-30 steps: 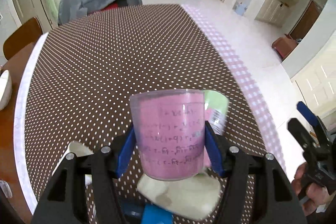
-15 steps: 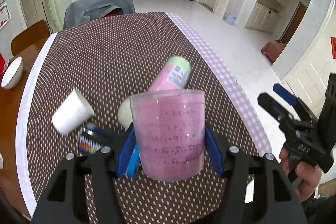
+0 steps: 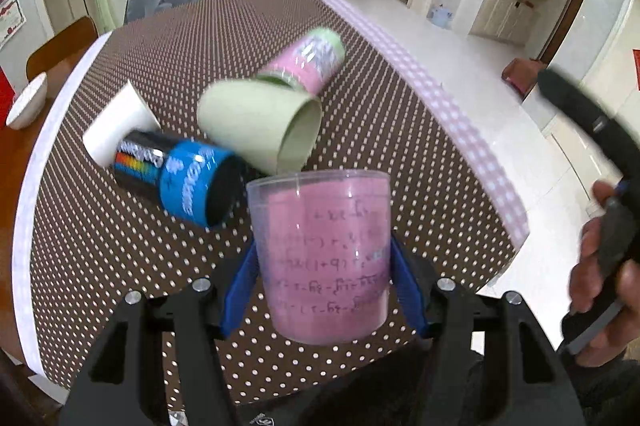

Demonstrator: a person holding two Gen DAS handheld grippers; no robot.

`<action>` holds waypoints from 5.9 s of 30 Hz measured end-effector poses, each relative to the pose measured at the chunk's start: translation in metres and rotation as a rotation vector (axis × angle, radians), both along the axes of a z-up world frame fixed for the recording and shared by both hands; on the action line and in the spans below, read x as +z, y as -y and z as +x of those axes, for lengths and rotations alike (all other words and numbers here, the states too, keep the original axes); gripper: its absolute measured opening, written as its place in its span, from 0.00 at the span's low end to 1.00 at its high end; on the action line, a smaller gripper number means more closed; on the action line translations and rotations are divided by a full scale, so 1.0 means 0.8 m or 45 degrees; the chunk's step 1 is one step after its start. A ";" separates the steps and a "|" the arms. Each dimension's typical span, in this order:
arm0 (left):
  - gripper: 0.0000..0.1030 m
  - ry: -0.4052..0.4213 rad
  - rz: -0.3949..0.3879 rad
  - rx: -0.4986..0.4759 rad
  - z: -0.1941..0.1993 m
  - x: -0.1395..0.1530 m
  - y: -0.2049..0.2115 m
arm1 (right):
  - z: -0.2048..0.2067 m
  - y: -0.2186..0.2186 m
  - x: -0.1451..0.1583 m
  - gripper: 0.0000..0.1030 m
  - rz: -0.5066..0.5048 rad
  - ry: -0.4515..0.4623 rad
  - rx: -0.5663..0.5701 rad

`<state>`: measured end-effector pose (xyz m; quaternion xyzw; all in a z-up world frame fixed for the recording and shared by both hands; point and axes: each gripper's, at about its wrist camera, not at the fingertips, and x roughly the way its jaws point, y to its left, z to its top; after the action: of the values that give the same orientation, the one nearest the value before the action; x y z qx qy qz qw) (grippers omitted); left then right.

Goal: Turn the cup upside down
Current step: 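Lift the pink cup with the left tool and lower it onto the runner, then open the left tool to release the pink cup and withdraw, then move the right tool toward the pink cup, then tilt the right tool down and close it around the pink cup, then lift the pink cup with the right tool and rotate it rim-down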

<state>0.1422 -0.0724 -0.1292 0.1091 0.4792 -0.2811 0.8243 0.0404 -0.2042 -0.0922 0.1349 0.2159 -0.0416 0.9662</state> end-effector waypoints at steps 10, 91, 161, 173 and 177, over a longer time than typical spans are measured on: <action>0.60 -0.036 0.124 0.016 0.017 -0.052 0.010 | 0.000 0.008 -0.015 0.94 0.023 -0.028 -0.009; 0.96 0.756 -0.125 0.515 -0.133 0.114 -0.147 | 0.005 -0.116 0.046 0.94 -0.187 0.142 0.384; 0.96 0.437 0.014 0.738 -0.010 -0.004 -0.198 | 0.049 -0.241 -0.158 0.74 -2.239 -0.057 2.313; 0.96 0.425 -0.035 0.672 -0.007 -0.009 -0.194 | 0.094 -0.246 -0.131 0.63 -1.662 -0.403 2.044; 0.96 0.450 -0.072 0.631 -0.016 -0.005 -0.189 | 0.119 -0.227 -0.104 0.63 -1.260 -0.473 1.815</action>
<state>0.1294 0.0787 -0.1334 0.0129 0.3325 -0.0612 0.9410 0.1356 -0.0228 -0.1754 -0.4737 0.3591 0.4603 0.6594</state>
